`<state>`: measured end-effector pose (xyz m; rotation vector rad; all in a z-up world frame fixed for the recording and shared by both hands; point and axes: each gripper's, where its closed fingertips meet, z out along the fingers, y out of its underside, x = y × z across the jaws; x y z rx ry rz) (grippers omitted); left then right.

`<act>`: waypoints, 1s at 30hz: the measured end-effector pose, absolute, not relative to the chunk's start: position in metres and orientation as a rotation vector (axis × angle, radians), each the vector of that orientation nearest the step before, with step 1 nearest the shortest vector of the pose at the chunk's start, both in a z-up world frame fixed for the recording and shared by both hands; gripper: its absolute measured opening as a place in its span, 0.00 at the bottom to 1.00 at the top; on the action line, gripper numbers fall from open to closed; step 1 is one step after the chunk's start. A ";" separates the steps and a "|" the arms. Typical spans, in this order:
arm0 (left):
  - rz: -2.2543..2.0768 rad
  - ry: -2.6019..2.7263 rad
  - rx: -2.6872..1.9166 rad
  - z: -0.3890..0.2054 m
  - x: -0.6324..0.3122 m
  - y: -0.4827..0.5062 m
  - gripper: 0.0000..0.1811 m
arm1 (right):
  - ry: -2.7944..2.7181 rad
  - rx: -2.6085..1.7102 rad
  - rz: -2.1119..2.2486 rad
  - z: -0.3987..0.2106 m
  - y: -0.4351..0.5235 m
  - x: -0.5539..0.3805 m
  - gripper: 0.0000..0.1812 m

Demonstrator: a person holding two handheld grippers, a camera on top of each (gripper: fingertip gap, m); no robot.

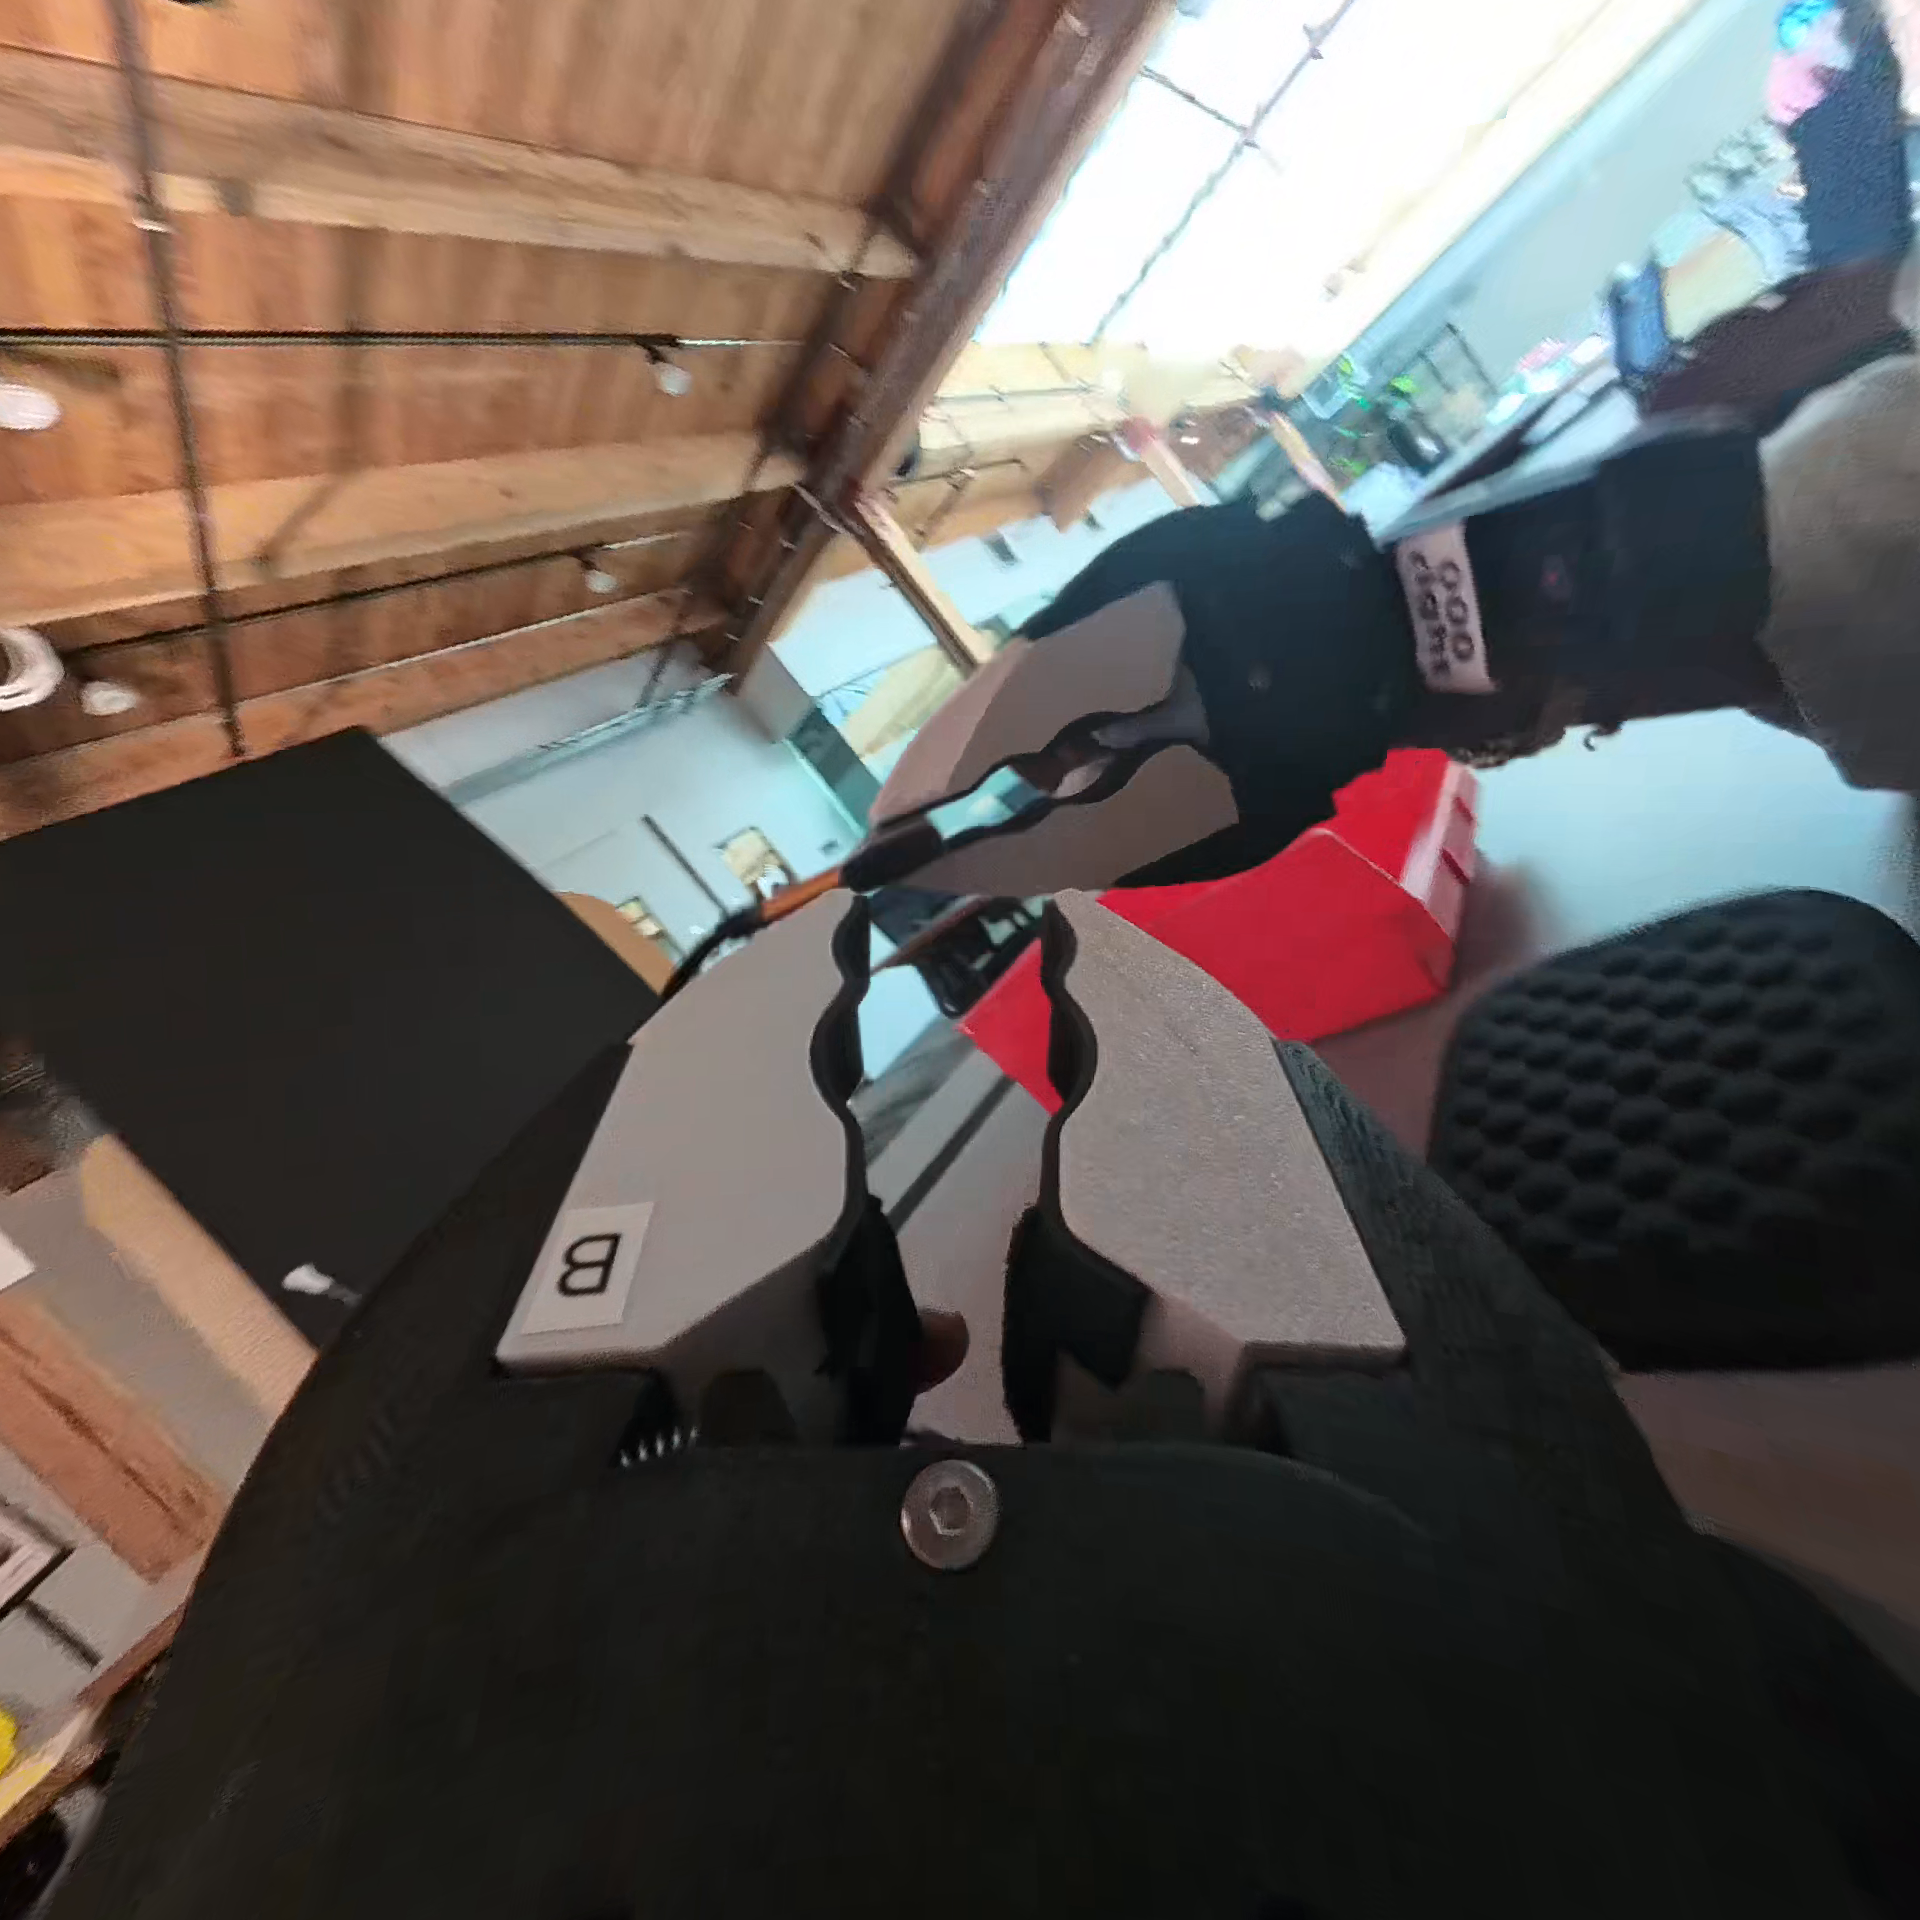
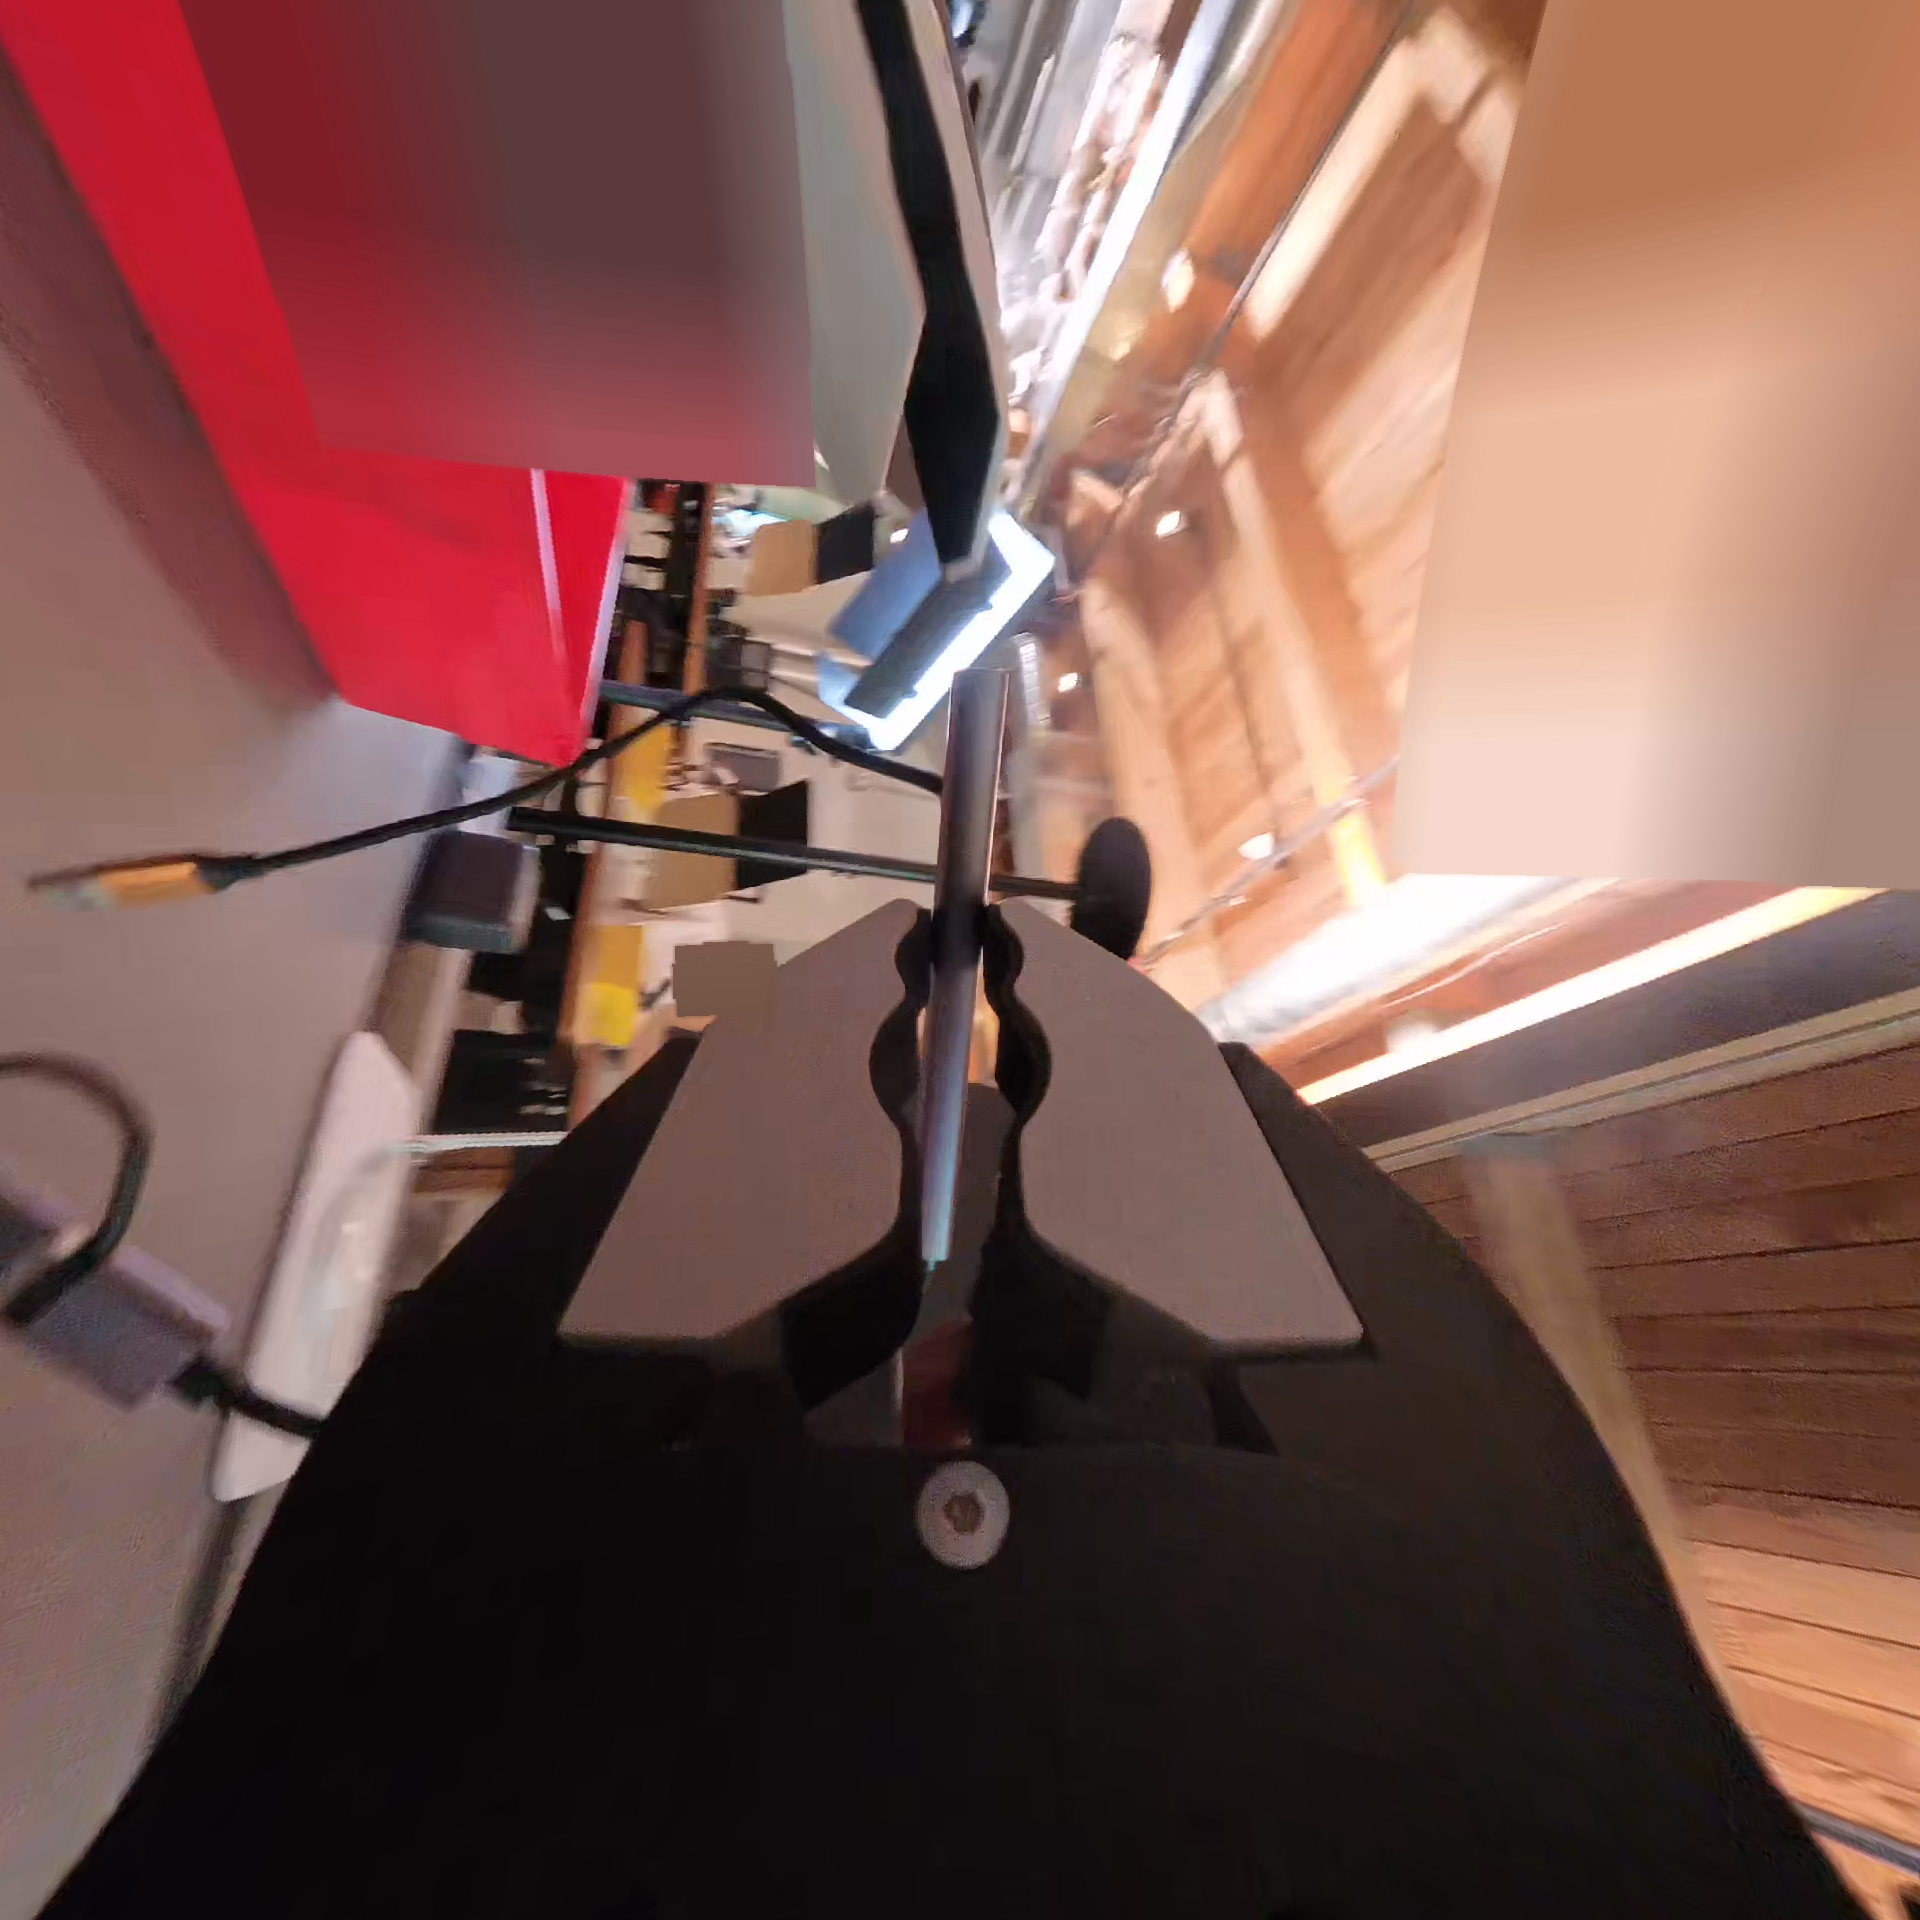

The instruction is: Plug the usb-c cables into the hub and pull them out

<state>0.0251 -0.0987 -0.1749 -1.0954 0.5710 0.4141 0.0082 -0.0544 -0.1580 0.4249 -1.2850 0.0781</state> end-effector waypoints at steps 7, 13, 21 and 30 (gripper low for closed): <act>0.582 0.472 -1.047 -0.162 -0.003 -0.122 0.13 | -1.483 0.421 0.098 -0.242 -0.036 0.021 0.05; 0.609 0.425 -1.029 -0.154 -0.013 -0.133 0.11 | -1.720 0.113 0.424 -0.295 -0.049 0.073 0.05; 0.581 0.389 -1.061 -0.146 -0.024 -0.143 0.11 | -1.989 -0.116 0.476 -0.331 -0.031 0.107 0.06; 0.448 0.356 -1.272 -0.158 -0.049 -0.153 0.12 | -2.295 -0.555 0.581 -0.341 -0.028 0.122 0.12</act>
